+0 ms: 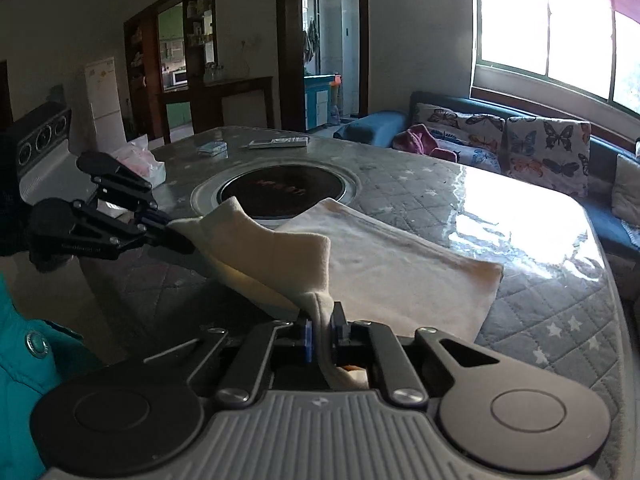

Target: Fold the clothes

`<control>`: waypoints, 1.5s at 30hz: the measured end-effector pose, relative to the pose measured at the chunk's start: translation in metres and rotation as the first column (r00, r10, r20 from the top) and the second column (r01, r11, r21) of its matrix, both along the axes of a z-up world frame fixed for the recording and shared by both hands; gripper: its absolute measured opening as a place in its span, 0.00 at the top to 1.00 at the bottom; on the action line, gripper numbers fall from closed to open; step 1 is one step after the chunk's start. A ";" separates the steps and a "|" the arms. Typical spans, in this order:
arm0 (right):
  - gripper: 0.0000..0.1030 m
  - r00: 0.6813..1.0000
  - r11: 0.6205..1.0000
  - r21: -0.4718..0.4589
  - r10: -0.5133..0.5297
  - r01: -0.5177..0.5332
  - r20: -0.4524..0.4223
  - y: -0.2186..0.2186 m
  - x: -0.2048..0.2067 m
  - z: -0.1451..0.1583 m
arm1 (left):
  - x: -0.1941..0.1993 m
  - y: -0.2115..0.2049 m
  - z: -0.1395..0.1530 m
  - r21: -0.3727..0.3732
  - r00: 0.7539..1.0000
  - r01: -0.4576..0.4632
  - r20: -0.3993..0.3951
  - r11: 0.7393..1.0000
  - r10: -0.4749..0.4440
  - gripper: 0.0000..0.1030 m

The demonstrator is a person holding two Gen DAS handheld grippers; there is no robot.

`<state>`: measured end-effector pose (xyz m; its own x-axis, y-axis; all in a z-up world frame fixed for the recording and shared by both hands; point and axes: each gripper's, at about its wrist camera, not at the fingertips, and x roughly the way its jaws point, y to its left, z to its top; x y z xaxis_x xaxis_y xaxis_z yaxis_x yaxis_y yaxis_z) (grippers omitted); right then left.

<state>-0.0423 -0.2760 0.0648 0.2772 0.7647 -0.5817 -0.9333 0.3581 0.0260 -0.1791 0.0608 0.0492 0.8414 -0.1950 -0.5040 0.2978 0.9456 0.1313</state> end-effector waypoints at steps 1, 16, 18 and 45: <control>0.93 1.000 1.000 0.003 -0.004 0.004 0.003 0.003 0.006 0.002 | 0.005 0.002 0.002 -0.002 1.000 -0.003 0.005 1.000 0.003 0.95; 0.93 0.997 0.996 -0.061 -0.070 0.071 0.016 0.097 0.138 -0.001 | 0.139 0.050 -0.004 0.002 0.993 -0.117 -0.026 0.993 0.117 0.95; 0.93 0.995 0.992 -0.079 -0.097 0.097 0.003 0.111 0.158 -0.017 | 0.162 0.056 -0.016 0.002 0.986 -0.154 -0.056 0.988 0.154 0.95; 0.74 0.947 0.961 -0.018 -0.274 0.275 -0.168 0.142 0.195 -0.073 | 0.232 0.039 -0.034 -0.162 0.931 -0.318 -0.239 0.934 0.276 0.81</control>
